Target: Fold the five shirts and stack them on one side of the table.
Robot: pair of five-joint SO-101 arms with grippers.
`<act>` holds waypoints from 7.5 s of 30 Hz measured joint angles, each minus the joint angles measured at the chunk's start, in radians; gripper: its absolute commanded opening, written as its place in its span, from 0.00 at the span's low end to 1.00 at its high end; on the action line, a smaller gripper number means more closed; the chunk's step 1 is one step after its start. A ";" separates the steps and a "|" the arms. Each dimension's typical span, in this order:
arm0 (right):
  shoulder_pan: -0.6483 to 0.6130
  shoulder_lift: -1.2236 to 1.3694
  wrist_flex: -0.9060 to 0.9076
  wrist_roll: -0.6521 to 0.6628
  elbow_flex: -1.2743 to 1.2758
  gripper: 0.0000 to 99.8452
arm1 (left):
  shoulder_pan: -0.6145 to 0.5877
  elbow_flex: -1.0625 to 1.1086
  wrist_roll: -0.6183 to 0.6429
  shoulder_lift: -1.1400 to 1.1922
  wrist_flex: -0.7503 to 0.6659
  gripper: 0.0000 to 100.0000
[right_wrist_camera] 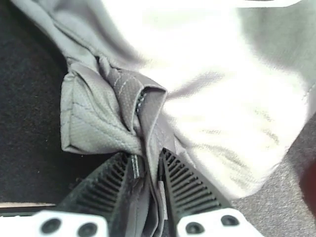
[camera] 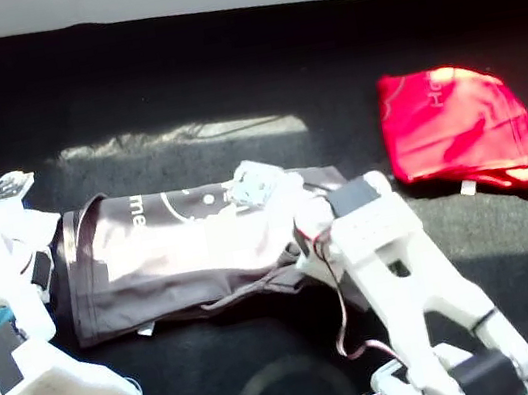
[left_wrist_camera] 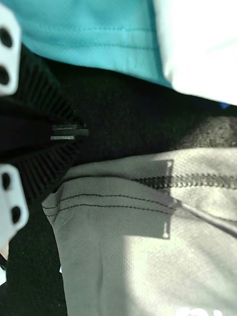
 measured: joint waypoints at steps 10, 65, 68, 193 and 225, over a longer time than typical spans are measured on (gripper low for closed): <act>0.005 0.471 0.011 0.000 -0.442 0.05 | 0.000 0.000 0.000 0.000 0.000 0.01; 0.235 -0.094 -0.066 -0.221 -0.078 0.01 | -0.068 -0.209 0.038 0.000 0.055 0.01; 0.209 -0.196 0.034 -0.221 -0.157 0.01 | -0.092 -0.261 0.038 0.055 0.018 0.01; 0.199 -0.115 -0.021 -0.318 -0.015 0.01 | 0.265 -0.951 0.560 0.743 0.408 0.02; 0.545 -0.767 0.002 -0.249 0.437 0.01 | 0.637 -0.548 0.586 -0.034 0.434 0.01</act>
